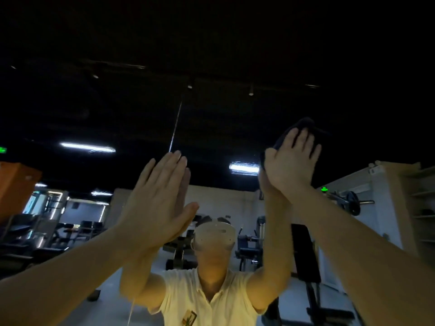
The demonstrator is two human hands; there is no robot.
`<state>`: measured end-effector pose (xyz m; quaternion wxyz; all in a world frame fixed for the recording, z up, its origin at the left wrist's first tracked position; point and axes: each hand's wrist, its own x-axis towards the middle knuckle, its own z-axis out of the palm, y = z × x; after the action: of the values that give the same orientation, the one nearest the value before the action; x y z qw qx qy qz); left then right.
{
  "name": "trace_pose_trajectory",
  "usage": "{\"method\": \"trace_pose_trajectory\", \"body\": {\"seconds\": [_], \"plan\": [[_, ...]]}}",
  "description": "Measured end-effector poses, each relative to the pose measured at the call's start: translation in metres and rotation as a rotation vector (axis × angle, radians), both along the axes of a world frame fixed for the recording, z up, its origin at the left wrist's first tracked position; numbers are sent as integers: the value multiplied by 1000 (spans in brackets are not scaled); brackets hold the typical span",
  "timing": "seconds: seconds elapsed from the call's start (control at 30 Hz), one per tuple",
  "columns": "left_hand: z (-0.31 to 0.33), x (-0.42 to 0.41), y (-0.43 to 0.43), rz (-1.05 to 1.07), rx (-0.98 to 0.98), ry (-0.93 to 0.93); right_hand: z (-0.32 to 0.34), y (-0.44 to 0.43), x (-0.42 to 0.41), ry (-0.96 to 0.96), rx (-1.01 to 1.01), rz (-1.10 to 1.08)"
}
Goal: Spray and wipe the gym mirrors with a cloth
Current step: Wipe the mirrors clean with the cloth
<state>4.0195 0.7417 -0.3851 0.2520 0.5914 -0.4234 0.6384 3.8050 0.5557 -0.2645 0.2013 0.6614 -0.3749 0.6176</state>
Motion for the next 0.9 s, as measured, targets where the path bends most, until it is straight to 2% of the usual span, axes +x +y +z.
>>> {"method": "trace_pose_trajectory", "body": {"seconds": [0.07,0.17,0.23,0.33,0.5,0.7,0.8,0.9], "plan": [[10,-15,-15,10,-6,22,-7,23,20,96,-88,22],[15,-29,-33,-16,-62,42,-30,45,50,383,-355,93],[12,-36,-44,-44,-93,19,-34,40,50,470,-450,123],[7,-44,-59,-25,-76,27,-28,14,26,429,-446,103],[1,-54,-83,-5,-70,103,-21,-42,-34,279,-333,17],[-2,-55,-86,-5,-91,110,-33,-100,-102,51,-141,-55],[0,-56,-84,0,-68,116,-40,-98,-101,-28,-32,-51],[1,-55,-75,-10,-39,128,-51,-69,-74,23,-34,-31]]}}
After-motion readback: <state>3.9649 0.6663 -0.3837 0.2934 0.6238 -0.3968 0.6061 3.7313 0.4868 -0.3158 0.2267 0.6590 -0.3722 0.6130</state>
